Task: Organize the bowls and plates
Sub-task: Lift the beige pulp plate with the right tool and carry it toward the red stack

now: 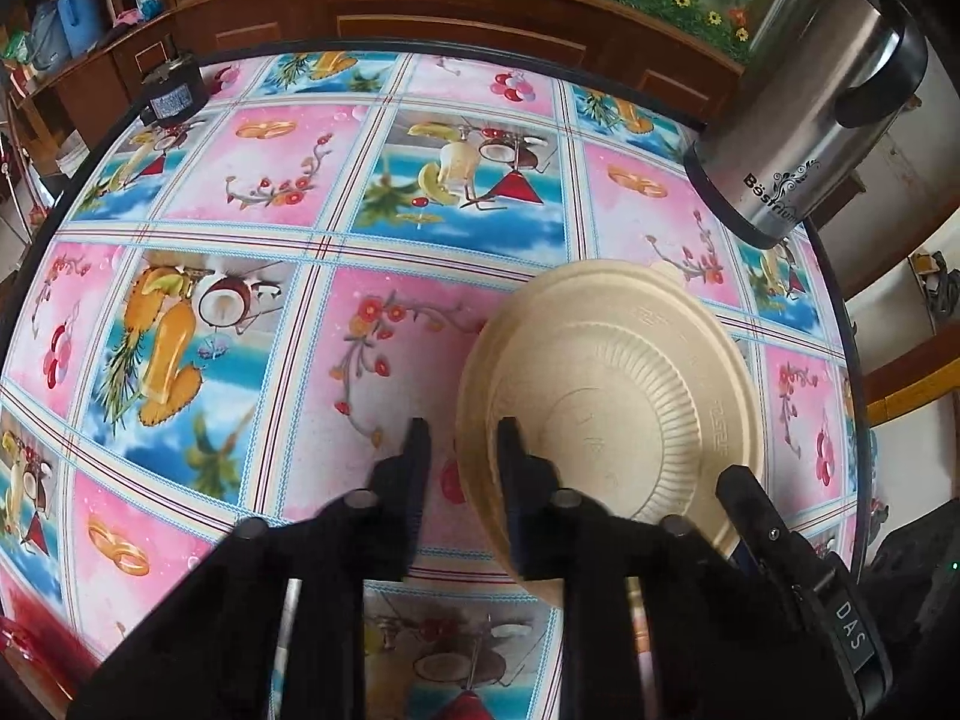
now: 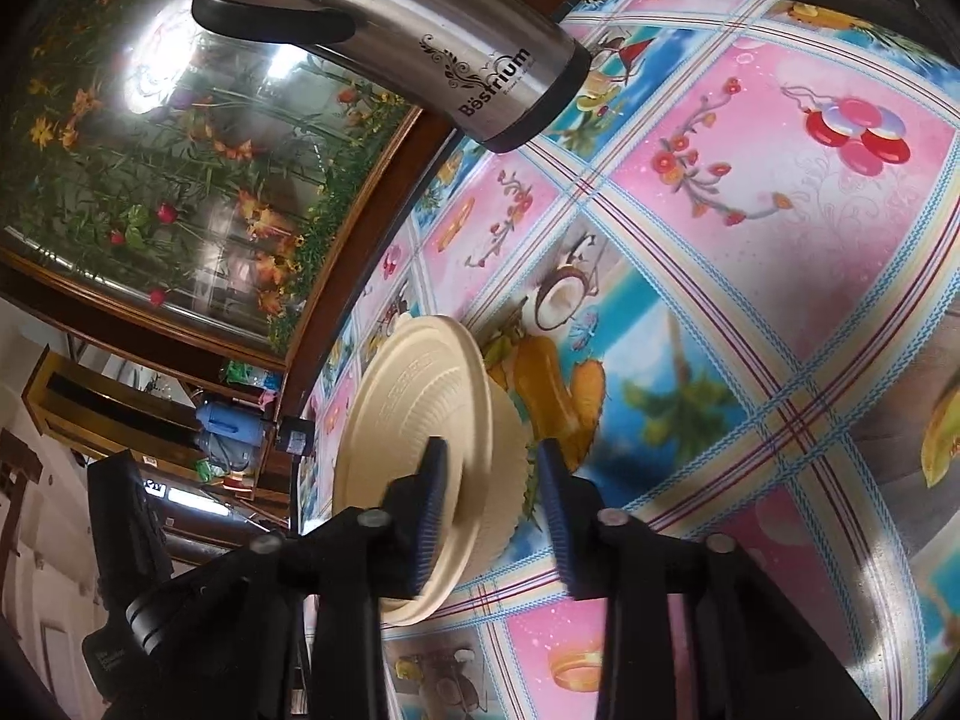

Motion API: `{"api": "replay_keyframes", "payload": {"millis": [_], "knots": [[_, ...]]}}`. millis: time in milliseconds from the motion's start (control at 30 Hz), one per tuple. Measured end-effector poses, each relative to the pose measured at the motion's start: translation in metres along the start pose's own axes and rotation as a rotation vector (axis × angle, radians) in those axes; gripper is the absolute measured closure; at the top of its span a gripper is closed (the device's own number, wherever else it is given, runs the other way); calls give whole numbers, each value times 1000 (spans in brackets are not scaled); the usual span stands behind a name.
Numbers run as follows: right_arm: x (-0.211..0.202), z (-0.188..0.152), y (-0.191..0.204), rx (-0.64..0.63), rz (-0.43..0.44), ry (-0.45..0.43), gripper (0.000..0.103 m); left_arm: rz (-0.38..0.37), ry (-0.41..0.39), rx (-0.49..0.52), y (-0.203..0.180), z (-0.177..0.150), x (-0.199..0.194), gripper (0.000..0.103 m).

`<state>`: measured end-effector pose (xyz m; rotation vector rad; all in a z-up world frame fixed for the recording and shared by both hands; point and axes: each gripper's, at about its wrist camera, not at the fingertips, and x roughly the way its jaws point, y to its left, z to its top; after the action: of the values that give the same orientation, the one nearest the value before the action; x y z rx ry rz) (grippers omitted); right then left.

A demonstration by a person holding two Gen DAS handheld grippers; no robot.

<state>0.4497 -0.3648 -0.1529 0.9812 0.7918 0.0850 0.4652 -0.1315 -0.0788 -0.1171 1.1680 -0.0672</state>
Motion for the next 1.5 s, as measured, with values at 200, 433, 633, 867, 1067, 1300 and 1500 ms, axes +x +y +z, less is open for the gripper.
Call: {"api": "replay_keyframes", "payload": {"millis": [200,433,633,867,1067,1300,1500], "knots": [[-1,-2,5,-20,3,-6,91,2,-16,21,-5,-3,-2,94],[-6,-4,2,16,24,8,92,-8,-15,7,4,-16,-12,94],[-19,-26,16,-29,37,29,93,0,-40,-8,25,-38,-39,94],[-43,-66,13,-47,61,52,93,-34,-34,-19,45,-81,-61,94],[-94,-104,-2,-82,54,27,94,-69,-85,26,37,-128,-91,95],[-165,-130,-3,-171,71,-49,94,-82,-225,102,25,-177,-142,95],[-200,-159,29,-272,94,-75,94,-50,-384,114,52,-209,-198,94]]}}
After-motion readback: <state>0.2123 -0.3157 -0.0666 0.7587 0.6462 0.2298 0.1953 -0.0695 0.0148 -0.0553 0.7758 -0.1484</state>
